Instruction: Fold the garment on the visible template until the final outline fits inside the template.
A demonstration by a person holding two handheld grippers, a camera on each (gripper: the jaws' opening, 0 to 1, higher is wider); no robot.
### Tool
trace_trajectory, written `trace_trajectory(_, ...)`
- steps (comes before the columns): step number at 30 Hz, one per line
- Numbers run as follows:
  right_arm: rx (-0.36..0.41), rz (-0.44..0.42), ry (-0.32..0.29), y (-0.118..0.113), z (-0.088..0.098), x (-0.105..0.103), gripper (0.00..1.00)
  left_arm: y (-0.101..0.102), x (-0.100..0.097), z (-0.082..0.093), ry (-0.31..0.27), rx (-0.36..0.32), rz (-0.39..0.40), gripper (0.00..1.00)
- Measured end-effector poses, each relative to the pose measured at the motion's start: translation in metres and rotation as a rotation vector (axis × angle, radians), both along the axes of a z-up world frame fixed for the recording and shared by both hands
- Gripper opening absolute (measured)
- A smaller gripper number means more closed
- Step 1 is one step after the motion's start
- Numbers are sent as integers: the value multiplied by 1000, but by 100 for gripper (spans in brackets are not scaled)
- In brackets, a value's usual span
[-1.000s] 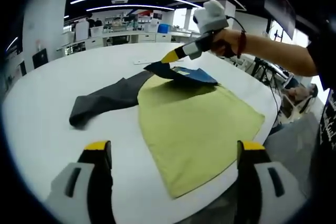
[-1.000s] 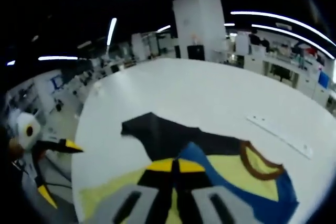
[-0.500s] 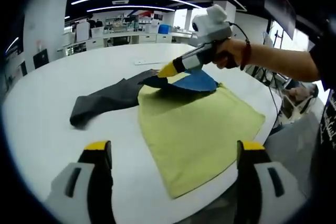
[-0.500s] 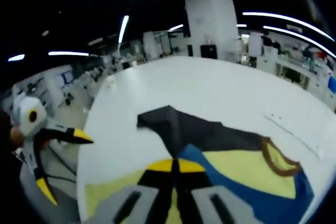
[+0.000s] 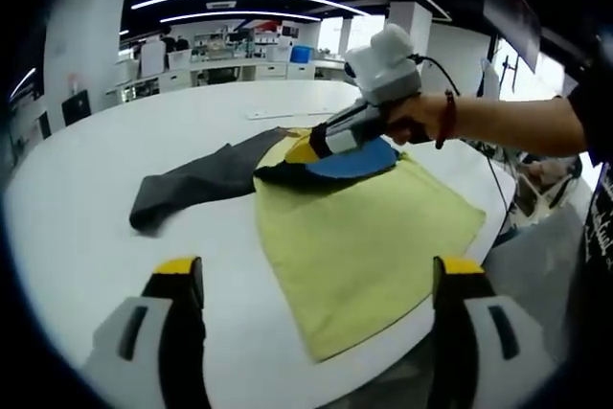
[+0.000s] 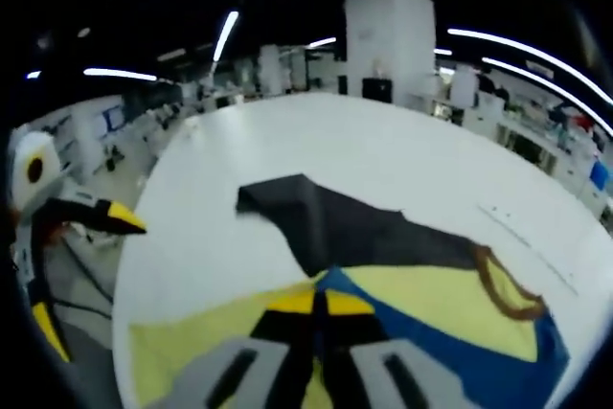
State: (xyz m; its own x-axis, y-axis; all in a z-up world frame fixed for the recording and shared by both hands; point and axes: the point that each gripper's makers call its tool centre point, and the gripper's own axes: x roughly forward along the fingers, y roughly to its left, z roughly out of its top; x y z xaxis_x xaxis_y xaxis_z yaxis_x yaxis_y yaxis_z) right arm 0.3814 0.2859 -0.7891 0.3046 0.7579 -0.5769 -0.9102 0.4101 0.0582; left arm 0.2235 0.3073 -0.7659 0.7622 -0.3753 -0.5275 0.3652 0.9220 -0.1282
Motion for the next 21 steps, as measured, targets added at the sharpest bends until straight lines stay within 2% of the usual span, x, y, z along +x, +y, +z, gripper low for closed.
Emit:
trace_trajectory(2,23,-18,20,1,-1,2,0,0,0,1,-5,6,-1,98)
trace_trajectory(6,12,-25,7,-6,-2,5,17,0,0,1,-9,18,-8,99)
trace_trajectory(13,39,-49,5,-18,7,5,38,1,8,7,-24,29,-27,99)
trace_trajectory(17,38,-65,-4,-31,11,9,49,2,17,15,-43,29,-38,99)
trace_trajectory(21,45,-92,-31,-49,16,18,64,1,24,20,-55,39,-46,99)
